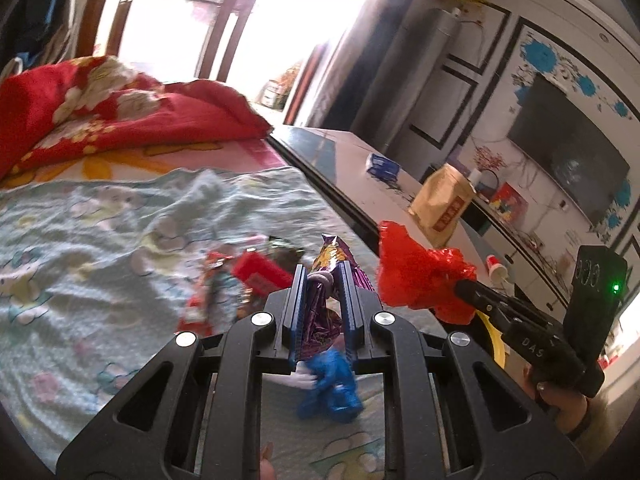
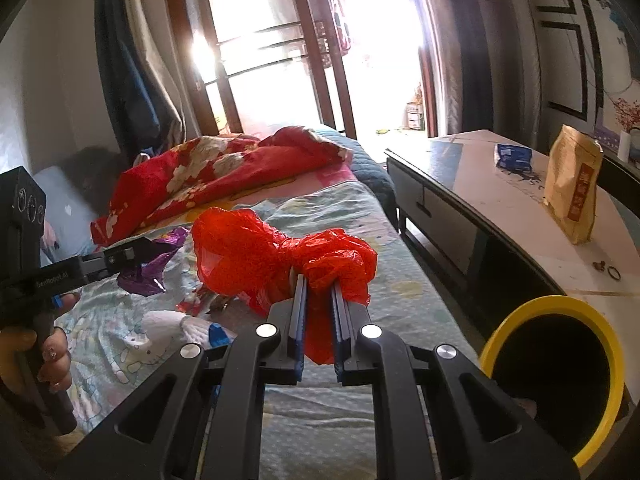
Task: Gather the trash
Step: 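Carry the purple wrapper and red mesh bag from the bed over the yellow-rimmed bin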
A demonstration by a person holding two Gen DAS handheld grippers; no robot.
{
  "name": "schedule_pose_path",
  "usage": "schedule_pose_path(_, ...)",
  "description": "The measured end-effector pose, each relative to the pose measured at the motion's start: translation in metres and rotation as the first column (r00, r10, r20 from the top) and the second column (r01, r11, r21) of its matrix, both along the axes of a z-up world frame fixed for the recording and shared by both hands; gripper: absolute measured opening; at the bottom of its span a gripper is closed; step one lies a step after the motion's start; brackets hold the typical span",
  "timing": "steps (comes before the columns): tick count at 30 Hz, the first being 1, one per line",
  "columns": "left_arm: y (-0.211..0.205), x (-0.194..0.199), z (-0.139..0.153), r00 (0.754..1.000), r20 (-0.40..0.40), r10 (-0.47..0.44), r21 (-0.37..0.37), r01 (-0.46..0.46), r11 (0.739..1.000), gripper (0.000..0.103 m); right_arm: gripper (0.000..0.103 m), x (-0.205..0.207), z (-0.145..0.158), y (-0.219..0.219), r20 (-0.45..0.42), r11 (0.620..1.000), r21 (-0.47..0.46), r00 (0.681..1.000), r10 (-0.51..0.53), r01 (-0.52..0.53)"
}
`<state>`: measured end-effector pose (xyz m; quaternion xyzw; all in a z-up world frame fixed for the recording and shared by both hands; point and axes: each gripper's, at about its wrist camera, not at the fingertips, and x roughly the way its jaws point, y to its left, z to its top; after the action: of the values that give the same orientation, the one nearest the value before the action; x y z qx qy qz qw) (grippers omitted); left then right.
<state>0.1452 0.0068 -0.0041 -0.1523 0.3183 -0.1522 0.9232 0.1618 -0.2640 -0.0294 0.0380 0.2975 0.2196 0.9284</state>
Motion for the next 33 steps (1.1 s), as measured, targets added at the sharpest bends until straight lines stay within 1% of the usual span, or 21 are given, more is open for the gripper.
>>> schedule_pose_path(5, -0.026, 0.006, 0.007, 0.998, 0.021, -0.054, 0.016, 0.054, 0.998, 0.011, 0.011, -0.001, 0.004, -0.018, 0.011, 0.999, 0.015, 0.999, -0.04, 0.04)
schedule_pose_path(13, -0.061, 0.014, 0.012, 0.991, 0.033, -0.127, 0.037, 0.126, 0.991, 0.011, 0.011, -0.001, 0.007, -0.048, 0.023, 0.993, 0.033, 0.994, -0.11, 0.11)
schedule_pose_path(22, -0.099, 0.017, 0.008, 0.978, 0.033, -0.204, 0.062, 0.202, 0.977, 0.011, 0.011, -0.002, 0.006, -0.086, 0.019, 0.98, 0.05, 0.981, -0.193, 0.192)
schedule_pose_path(33, -0.139, 0.019, 0.006, 0.961, 0.042, -0.275, 0.075, 0.271, 0.96, 0.011, 0.011, -0.001, -0.001, -0.114, 0.004, 0.963, 0.047, 0.964, -0.267, 0.266)
